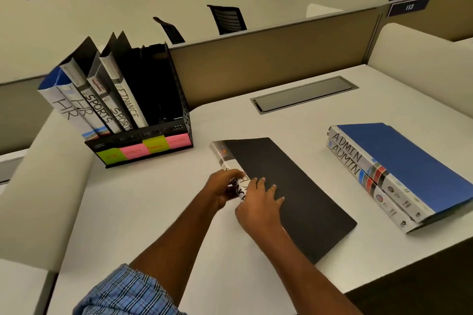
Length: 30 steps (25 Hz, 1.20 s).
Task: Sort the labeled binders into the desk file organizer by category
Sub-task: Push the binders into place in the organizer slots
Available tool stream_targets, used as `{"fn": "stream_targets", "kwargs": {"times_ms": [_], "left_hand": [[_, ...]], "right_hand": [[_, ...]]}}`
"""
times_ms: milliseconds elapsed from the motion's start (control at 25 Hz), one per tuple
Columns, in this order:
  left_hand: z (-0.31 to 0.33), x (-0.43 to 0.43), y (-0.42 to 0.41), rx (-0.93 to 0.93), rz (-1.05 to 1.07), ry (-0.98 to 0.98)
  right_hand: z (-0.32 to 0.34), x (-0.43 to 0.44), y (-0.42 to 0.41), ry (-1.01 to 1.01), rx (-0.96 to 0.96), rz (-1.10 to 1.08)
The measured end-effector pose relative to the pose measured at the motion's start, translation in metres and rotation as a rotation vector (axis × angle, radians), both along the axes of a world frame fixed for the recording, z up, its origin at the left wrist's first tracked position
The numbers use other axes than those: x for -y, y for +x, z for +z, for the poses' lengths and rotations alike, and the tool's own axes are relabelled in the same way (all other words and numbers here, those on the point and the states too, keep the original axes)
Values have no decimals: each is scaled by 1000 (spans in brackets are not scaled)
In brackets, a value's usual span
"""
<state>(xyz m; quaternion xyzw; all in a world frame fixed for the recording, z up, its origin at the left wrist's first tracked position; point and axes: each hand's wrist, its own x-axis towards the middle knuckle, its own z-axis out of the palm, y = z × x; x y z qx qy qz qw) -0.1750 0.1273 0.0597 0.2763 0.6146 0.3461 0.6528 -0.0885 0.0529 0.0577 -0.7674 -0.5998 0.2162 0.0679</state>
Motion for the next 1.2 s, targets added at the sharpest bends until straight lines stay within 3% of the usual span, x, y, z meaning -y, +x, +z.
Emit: {"fn": "stream_targets", "kwargs": {"times_ms": [280, 440, 560, 640, 760, 920, 1080, 1200], "left_hand": [[97, -8, -54, -93, 149, 468], [160, -9, -89, -239, 58, 803], [191, -17, -126, -244, -9, 978], [197, -31, -158, -325, 100, 999], [193, -68, -211, -818, 272, 947], [196, -115, -266, -1193, 171, 865], [188, -151, -300, -1403, 30, 814], [174, -168, -310, -1401, -8, 830]], "right_hand": [[37, -36, -54, 387, -52, -75], [65, -67, -96, 755, -432, -28], [88, -97, -124, 954, -682, 32], [103, -115, -140, 997, -825, 71], [120, -146, -166, 1118, -902, 77], [135, -188, -193, 1254, -922, 112], [138, -231, -220, 1320, -946, 64], [132, -264, -236, 1345, -953, 85]]}}
